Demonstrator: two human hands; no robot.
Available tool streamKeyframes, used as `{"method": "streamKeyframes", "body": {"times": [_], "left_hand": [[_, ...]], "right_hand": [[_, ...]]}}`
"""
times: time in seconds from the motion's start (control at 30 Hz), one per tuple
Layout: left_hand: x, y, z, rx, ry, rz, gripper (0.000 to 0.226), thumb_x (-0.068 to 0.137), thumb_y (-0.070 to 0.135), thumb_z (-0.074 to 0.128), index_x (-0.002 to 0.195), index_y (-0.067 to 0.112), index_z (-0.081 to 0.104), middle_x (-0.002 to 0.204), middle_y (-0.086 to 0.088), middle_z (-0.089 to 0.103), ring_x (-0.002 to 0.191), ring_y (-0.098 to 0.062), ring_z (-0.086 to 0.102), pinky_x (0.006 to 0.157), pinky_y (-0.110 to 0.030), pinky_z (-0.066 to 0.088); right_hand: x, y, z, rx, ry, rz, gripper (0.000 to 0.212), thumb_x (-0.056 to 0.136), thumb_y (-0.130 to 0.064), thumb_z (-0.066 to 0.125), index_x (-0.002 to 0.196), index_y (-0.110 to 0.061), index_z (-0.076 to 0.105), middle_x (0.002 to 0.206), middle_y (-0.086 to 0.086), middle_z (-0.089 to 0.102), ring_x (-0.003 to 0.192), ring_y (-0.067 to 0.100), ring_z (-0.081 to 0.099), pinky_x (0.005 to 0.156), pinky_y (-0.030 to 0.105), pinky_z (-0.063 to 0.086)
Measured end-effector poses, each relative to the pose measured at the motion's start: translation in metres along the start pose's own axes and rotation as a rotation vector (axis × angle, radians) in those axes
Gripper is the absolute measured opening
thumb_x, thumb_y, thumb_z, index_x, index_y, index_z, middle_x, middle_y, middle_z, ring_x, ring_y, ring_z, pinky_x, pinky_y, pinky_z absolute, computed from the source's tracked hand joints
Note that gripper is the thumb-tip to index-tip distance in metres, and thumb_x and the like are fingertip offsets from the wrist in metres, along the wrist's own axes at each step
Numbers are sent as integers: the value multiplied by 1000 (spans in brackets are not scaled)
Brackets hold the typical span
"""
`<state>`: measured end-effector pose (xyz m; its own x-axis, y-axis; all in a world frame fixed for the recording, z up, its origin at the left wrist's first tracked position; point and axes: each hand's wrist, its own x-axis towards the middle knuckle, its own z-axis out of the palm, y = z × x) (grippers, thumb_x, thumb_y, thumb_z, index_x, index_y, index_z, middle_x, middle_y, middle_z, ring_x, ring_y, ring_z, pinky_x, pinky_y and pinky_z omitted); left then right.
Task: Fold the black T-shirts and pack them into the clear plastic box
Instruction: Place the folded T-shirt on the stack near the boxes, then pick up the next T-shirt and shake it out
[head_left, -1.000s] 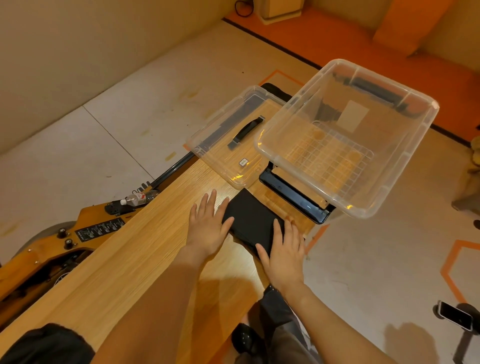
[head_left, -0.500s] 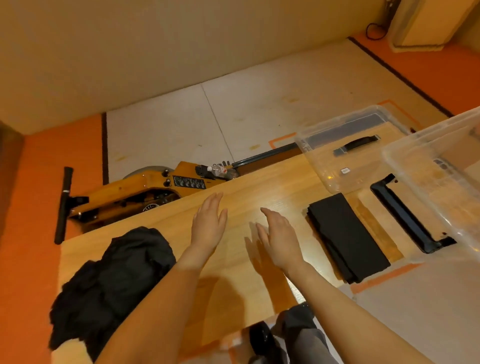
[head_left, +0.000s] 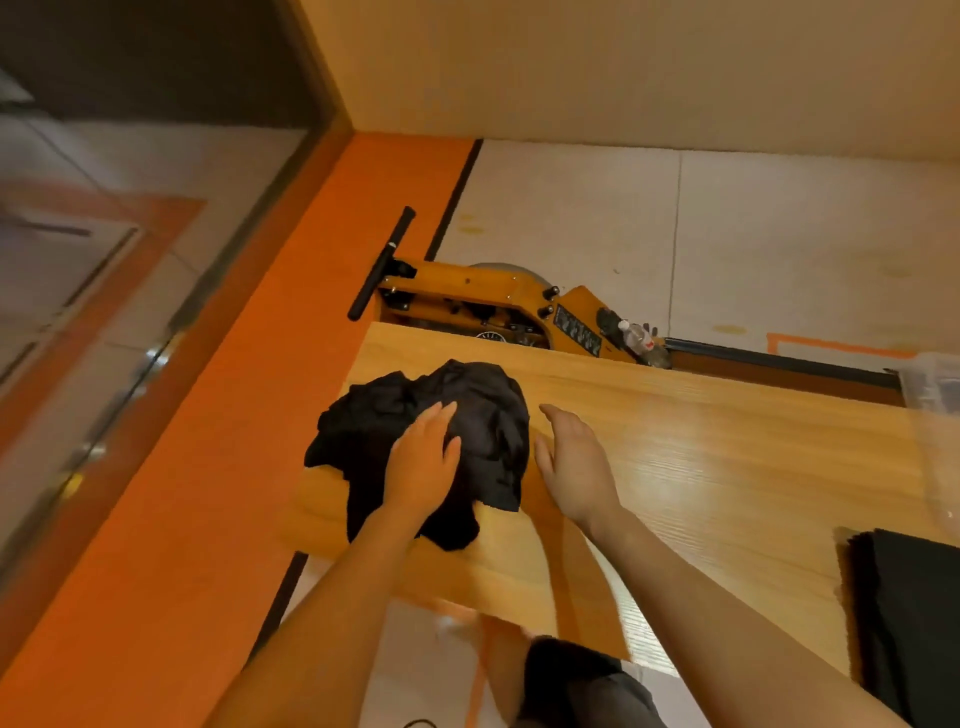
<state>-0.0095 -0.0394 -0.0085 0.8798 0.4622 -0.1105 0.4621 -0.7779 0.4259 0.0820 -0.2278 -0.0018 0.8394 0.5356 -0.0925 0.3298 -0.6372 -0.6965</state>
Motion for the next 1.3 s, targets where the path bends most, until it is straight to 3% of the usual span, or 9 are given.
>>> {"method": "streamKeyframes", "body": {"times": [0.27,0.47,0.63,0.77,0.83,0.93,1.03,1.3], "left_hand": [[-30,-58,-13,18,43,-190,49,102,30,43,149,22,33,154,-1,33,141,-19,32,111,-38,35],[-35,-61,-4,-2,86,-273,49,101,30,44,149,24,33,154,-2,33,139,-20,34,110,-38,37],[-33,-46,9,-11,105,-250,49,99,29,51,146,22,39,149,-4,39,132,-23,43,104,-40,42],[-24,-33,16,31,57,-199,53,95,32,58,145,25,40,150,-6,34,132,-26,40,104,-41,42],[-16,-27,20,68,34,-186,54,94,31,60,144,27,40,153,-7,29,135,-27,36,105,-42,41],[-6,-20,23,127,22,-212,47,94,24,61,139,26,47,153,-7,29,133,-29,36,104,-42,42],[0,-20,21,107,93,-253,25,94,21,61,118,18,65,145,-6,39,125,-27,45,98,-39,44],[-9,-36,-1,9,234,-272,15,91,14,64,104,12,71,132,-6,51,115,-26,53,96,-44,46]], "right_hand": [[22,-26,46,-77,-158,-84,52,94,-22,60,142,-12,44,138,9,53,127,28,48,107,38,38],[30,-17,58,-183,-31,38,50,82,-12,72,129,-11,56,124,14,57,115,35,51,95,43,44],[36,5,58,-155,-8,104,19,89,-13,66,107,-7,70,123,16,57,113,37,50,90,42,45],[44,9,54,4,-21,60,13,93,-11,59,88,-11,71,98,10,65,89,27,60,74,36,49],[46,9,50,103,-64,93,13,96,-13,57,92,-9,69,90,7,68,81,23,61,73,38,52],[48,15,42,197,-88,155,14,98,-19,56,101,-9,66,91,3,67,84,21,62,78,38,53],[50,21,33,267,-80,156,12,97,-17,58,97,-9,66,89,1,66,84,19,62,76,33,50],[62,24,12,233,6,174,13,96,-16,58,97,-7,68,89,2,66,87,24,62,71,30,43]]}}
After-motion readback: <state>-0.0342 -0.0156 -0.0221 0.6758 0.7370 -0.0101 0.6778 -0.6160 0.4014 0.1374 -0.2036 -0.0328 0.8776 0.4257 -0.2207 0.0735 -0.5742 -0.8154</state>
